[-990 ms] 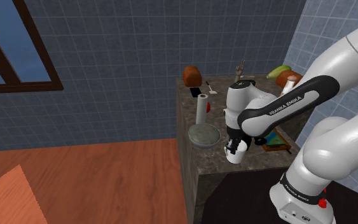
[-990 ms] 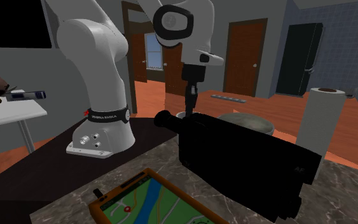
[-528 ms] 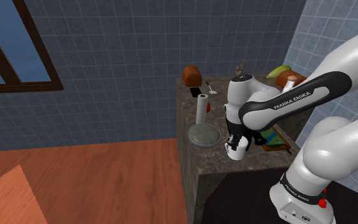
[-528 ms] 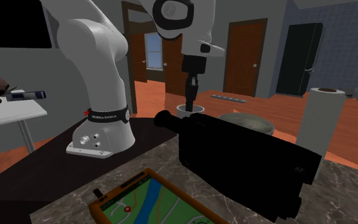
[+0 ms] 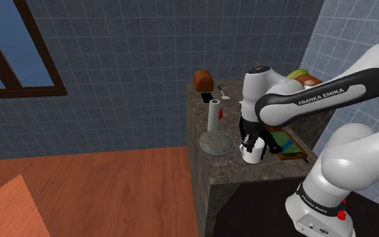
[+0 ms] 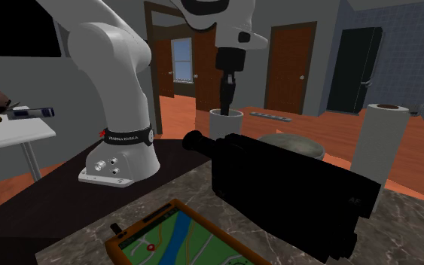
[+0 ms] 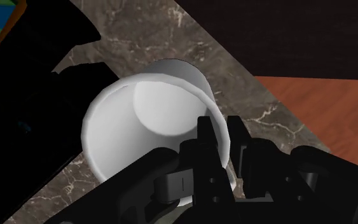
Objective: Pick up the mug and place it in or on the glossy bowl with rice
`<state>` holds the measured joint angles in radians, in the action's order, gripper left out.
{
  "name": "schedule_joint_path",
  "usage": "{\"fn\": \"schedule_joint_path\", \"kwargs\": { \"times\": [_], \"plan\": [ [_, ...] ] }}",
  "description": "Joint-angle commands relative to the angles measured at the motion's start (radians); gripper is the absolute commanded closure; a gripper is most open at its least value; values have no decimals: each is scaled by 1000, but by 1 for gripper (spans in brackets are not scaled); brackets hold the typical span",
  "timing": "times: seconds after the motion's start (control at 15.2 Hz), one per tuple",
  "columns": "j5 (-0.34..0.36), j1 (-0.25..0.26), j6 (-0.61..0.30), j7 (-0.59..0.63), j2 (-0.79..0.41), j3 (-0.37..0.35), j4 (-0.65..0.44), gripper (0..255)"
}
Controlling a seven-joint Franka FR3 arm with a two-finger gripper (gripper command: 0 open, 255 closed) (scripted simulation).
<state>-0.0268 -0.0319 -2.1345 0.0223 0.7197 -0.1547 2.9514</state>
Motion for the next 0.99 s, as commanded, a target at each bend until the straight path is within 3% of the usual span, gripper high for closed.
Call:
{"fn": "schedule_joint_path", "kwargs": {
  "times": [0.0, 0.92],
  "plan": [
    [1, 1, 44, -4, 29, 4, -15, 255],
    [11, -1, 283, -20, 125, 24, -158, 255]
  ]
}}
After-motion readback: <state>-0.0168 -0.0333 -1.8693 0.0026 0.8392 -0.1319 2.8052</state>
